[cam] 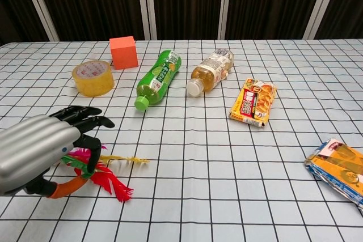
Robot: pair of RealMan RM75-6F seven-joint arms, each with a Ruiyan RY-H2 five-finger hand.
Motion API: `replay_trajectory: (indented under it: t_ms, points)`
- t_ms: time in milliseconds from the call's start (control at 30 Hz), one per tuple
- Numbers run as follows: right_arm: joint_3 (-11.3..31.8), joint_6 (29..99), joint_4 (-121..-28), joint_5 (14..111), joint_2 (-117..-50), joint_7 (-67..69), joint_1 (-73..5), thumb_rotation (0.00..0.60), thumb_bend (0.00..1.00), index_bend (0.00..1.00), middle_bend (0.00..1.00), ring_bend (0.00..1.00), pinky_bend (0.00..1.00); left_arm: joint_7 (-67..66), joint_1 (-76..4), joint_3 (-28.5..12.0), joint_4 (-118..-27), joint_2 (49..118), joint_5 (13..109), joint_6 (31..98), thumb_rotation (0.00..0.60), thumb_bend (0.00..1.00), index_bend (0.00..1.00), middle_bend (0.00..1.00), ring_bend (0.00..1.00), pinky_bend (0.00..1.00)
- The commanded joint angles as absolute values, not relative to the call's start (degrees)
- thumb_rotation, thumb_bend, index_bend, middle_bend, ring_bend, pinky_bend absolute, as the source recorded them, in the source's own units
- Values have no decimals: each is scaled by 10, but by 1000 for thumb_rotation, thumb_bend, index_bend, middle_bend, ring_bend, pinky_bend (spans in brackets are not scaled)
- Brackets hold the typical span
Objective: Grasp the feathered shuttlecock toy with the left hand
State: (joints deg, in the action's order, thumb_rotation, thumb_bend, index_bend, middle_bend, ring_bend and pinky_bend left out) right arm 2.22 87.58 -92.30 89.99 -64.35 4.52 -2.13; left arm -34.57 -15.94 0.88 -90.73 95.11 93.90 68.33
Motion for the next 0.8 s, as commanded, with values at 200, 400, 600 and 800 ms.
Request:
replay_trajectory:
  t_ms: [200,400,600,800]
  points:
    - [23,875,-924,897,-644,44,-21,600,339,0,0,0,0,-334,-162,12,-908,946,942,695,600,614,572,126,0,0]
    - [22,875,-924,897,-643,44,-21,600,339,0,0,0,0,-330,-165,2,-921,935,939,706,600,616,576,128,0,0]
    - [22,875,-925,896,-643,44,-21,600,340,0,0,0,0,-318,-182,-40,-952,930,934,722,600,616,583,137,0,0]
    - [22,873,-925,894,-643,44,-21,600,339,0,0,0,0,-311,-196,-69,-981,927,928,731,600,616,583,136,0,0]
